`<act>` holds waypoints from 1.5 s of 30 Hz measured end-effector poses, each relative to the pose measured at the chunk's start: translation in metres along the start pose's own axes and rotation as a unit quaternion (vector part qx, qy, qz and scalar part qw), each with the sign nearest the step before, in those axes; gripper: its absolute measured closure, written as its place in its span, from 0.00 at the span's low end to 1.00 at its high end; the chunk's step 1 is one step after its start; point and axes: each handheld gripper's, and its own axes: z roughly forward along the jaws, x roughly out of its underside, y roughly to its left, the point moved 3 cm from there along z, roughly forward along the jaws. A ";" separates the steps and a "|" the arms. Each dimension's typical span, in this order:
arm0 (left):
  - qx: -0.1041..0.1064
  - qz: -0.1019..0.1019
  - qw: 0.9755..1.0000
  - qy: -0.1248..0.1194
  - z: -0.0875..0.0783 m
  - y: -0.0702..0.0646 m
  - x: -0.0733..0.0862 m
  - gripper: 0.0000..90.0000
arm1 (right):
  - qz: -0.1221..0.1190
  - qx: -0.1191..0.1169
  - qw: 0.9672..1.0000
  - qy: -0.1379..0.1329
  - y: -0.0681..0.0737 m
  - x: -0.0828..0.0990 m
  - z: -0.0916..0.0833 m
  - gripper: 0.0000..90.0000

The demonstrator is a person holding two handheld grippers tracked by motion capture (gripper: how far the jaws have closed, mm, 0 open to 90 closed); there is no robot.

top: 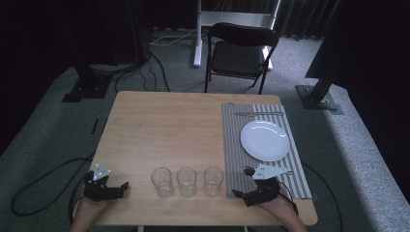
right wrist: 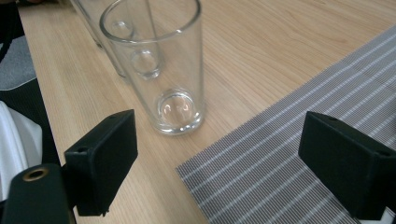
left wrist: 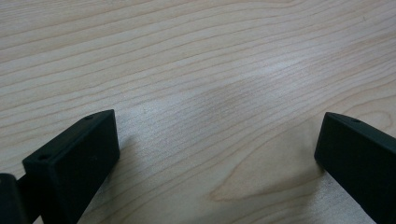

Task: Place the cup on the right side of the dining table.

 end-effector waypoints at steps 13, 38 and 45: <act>0.000 0.000 1.000 -0.001 0.000 0.000 0.000 0.00 | -0.008 -0.032 0.999 0.015 0.013 -0.005 0.034 0.13; 0.004 0.006 1.000 -0.001 0.000 0.000 0.000 0.00 | -0.018 -0.032 0.999 0.009 0.028 -0.018 0.071 0.15; 0.005 0.007 1.000 0.000 0.000 0.000 0.001 0.00 | -0.017 -0.019 1.000 -0.008 0.029 -0.021 0.075 0.20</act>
